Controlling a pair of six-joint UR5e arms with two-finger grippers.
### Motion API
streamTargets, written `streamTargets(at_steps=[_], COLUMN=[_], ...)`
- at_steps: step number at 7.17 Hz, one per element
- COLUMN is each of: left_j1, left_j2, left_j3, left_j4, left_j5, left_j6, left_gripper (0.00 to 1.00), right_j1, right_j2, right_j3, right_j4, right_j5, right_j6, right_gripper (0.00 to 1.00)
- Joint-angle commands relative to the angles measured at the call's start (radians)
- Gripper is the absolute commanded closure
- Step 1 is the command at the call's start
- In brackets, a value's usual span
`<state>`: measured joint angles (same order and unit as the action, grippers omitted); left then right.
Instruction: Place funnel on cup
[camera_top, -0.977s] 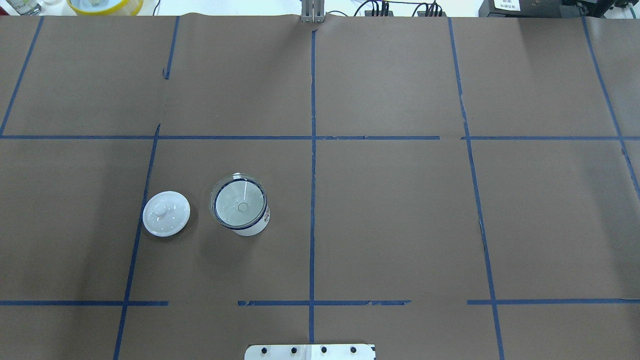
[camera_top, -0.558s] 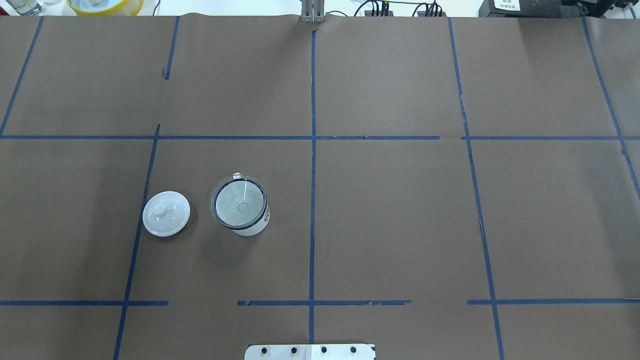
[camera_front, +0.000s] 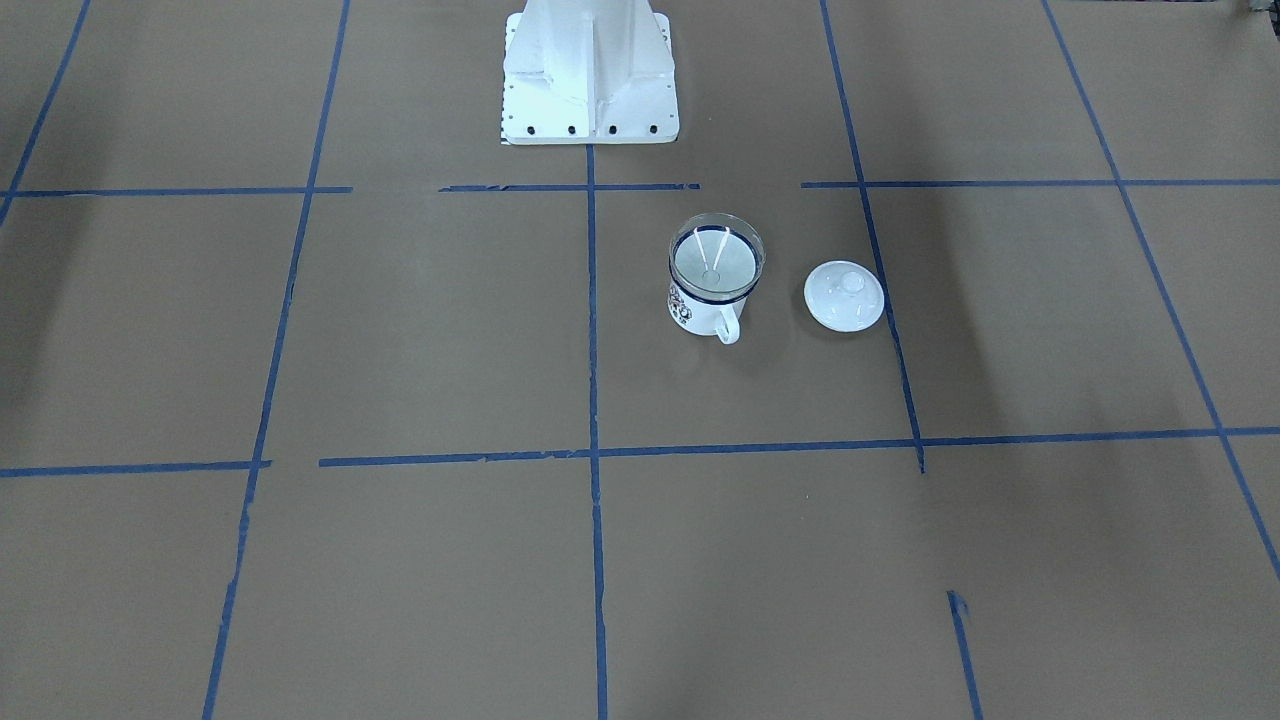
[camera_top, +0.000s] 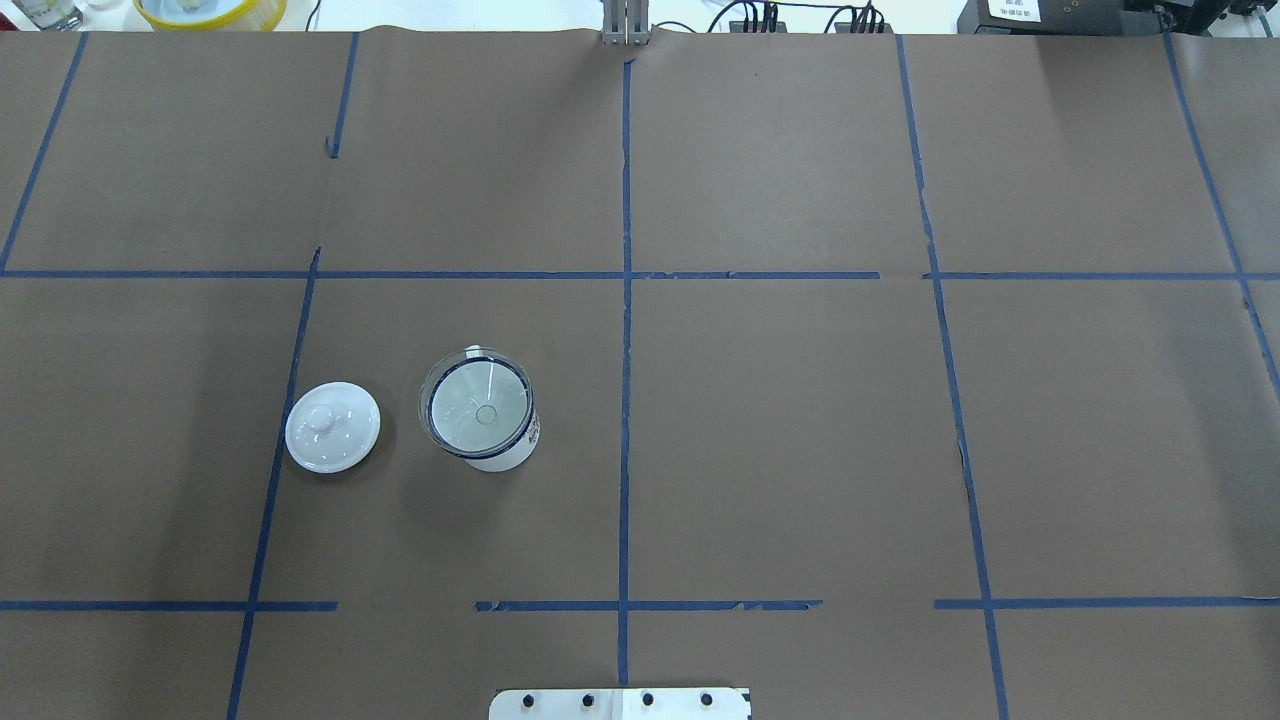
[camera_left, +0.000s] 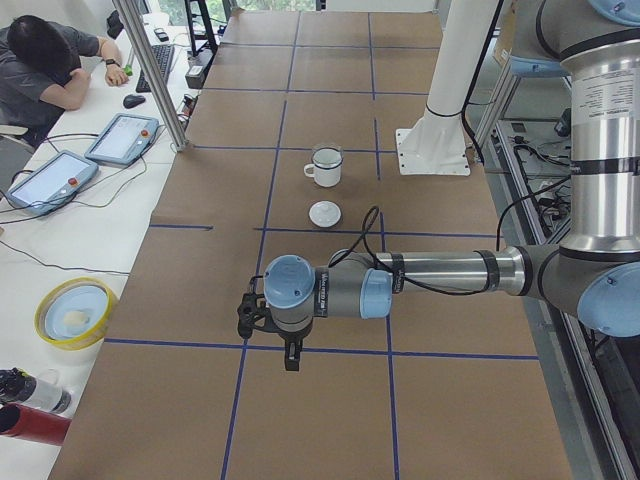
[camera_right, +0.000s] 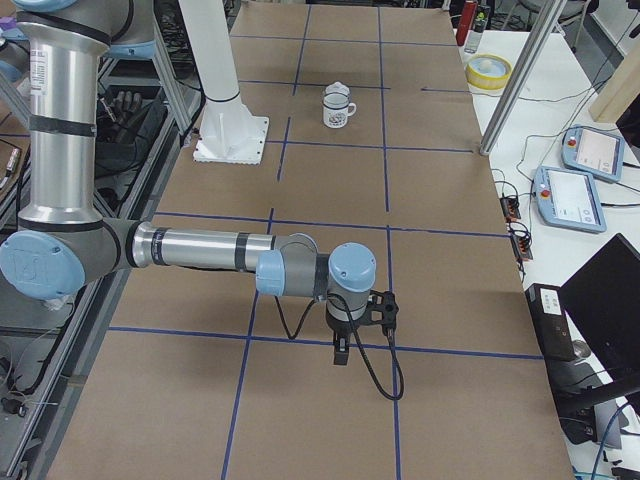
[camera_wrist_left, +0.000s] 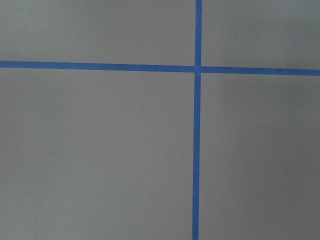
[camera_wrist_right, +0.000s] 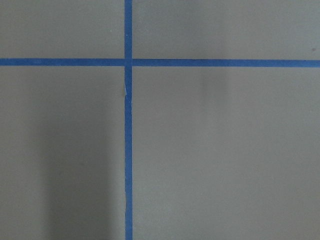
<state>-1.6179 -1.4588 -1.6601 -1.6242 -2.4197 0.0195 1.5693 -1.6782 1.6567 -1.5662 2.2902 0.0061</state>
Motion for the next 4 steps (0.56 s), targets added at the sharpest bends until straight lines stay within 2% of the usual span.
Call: streamTargets(at_steps=[1,4], left_j1=[0.000,0.000], left_j2=[0.003,0.003], left_j3=[-0.015,-0.024], left_j4=[-0.002,0.000], left_j5=[0.005,0.005], left_j6=[-0.001,-0.003], left_gripper=[0.00,0.00], right_j1=[0.000,0.000], right_j2=[0.000,0.000], right_j3=[0.000,0.000], right_j4=[0.000,0.000], right_j5=[0.000,0.000], right_j6=[0.000,0.000], right_gripper=[0.00,0.00])
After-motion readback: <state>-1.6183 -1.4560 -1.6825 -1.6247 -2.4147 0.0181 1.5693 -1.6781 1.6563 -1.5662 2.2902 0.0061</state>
